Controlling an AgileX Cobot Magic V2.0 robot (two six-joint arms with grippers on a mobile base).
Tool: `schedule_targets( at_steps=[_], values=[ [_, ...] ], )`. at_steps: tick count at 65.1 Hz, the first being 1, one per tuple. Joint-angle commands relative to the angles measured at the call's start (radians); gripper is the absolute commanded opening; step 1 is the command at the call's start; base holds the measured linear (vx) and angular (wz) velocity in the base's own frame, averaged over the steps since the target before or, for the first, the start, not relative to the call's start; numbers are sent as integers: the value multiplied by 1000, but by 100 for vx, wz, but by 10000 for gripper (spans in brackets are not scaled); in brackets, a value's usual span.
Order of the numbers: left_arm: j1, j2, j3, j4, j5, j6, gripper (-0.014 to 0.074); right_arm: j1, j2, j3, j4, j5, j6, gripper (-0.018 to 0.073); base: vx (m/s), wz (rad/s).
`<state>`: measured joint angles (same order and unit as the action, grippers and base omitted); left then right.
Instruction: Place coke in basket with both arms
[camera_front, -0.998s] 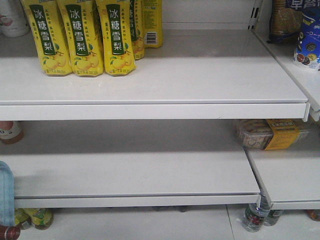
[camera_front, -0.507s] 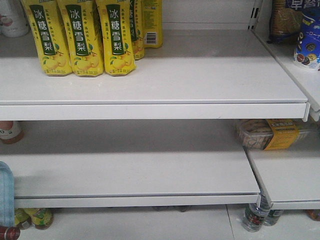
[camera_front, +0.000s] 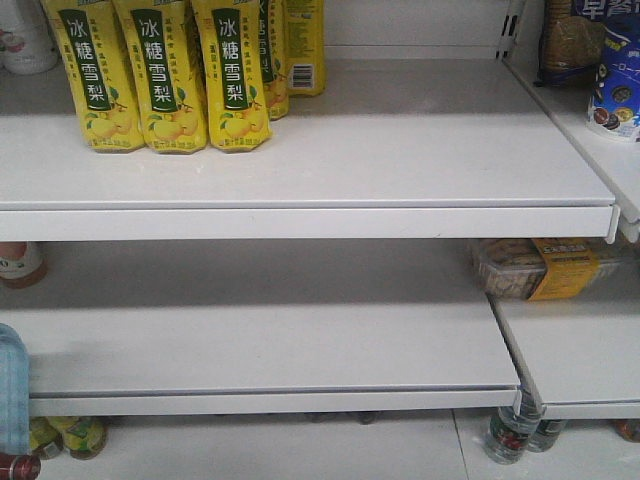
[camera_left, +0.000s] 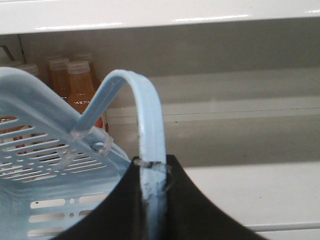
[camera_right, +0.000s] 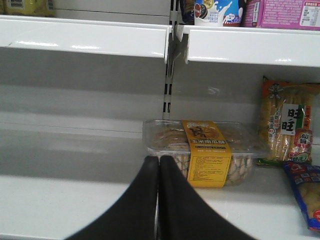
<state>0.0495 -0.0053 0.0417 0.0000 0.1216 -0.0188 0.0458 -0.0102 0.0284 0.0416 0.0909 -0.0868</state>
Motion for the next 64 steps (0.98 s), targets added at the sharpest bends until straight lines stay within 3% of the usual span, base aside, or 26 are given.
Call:
schedule_targets(
  at_steps=[1, 64],
  values=[
    [-2, -22, -9, 24, -167, 35, -6, -6, -18, 12, -2, -77, -8, -10, 0, 0],
    [-2, -22, -9, 24, -167, 35, -6, -6, -18, 12, -2, -77, -8, -10, 0, 0]
  ],
)
